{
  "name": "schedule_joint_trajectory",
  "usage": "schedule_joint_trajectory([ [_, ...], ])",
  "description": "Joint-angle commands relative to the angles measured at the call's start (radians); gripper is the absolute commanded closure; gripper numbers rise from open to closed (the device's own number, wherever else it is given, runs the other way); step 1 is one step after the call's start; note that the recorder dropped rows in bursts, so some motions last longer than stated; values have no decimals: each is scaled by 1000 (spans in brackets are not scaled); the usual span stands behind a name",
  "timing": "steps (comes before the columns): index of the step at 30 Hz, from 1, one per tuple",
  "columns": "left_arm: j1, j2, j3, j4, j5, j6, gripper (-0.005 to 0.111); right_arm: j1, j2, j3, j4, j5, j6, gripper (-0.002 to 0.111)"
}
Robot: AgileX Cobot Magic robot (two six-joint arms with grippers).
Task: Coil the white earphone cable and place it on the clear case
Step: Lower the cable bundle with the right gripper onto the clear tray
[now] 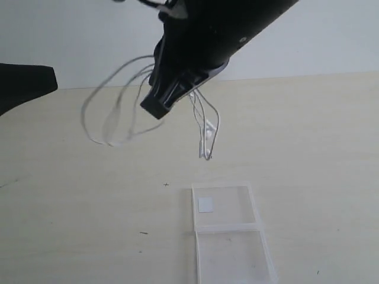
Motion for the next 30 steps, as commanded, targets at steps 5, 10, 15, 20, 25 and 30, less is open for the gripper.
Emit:
schedule_joint_trajectory([
  [5, 4, 2, 6, 5, -16, 5, 50, -4, 110, -6, -60, 5, 17, 108],
  [10, 3, 2, 6, 99, 52, -32, 73, -4, 82, -6, -64, 78, 91, 108],
  [15, 5, 2, 13, 107, 68, -27, 106, -4, 24, -6, -73, 195, 197, 108],
  [20, 5, 2, 52, 107, 151, -27, 107, -4, -23, -6, -160, 396, 409, 108],
  [25, 5, 2, 121, 107, 276, -64, 107, -4, -44, 8, -238, 396, 672, 108],
  [30, 5, 2, 179, 107, 326, -81, 107, -4, -19, 8, -258, 396, 864, 108],
])
